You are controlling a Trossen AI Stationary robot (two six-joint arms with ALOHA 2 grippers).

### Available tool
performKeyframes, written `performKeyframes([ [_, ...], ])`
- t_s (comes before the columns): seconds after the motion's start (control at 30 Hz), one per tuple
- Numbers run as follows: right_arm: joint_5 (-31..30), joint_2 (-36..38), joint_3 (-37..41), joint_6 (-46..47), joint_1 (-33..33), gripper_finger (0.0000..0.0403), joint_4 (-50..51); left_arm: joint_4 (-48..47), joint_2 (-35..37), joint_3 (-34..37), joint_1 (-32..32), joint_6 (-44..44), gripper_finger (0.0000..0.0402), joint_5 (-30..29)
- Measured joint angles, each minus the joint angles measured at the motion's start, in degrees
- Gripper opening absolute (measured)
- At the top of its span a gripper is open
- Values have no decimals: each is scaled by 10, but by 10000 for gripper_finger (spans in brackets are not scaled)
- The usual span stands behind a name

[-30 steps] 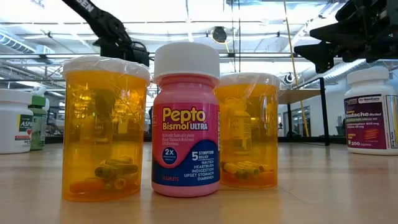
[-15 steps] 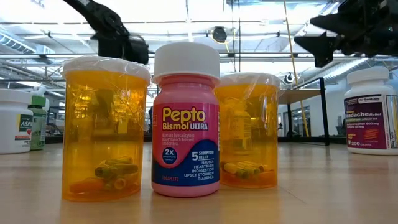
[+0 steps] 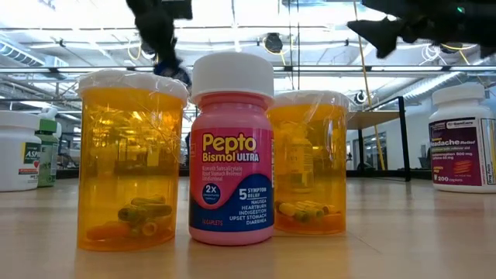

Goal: Pick and place medicine bottles onto shelf by color
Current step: Put the blue bottle on the shelf

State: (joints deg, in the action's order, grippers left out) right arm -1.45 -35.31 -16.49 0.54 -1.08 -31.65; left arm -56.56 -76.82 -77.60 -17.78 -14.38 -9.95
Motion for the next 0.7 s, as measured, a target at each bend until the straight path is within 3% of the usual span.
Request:
performKeyframes([
  [0.2, -5, -111, -87, -46, 0, 284, 20, 87, -24, -33, 73, 26, 193, 1],
  [0.43, -44, -246, -182, -71, 17, 303, 22, 191, -62, -34, 110, -1, 199, 33],
  [0.7, 57, -333, -272, -60, 43, 310, 67, 233, -72, -34, 114, -16, 203, 51],
])
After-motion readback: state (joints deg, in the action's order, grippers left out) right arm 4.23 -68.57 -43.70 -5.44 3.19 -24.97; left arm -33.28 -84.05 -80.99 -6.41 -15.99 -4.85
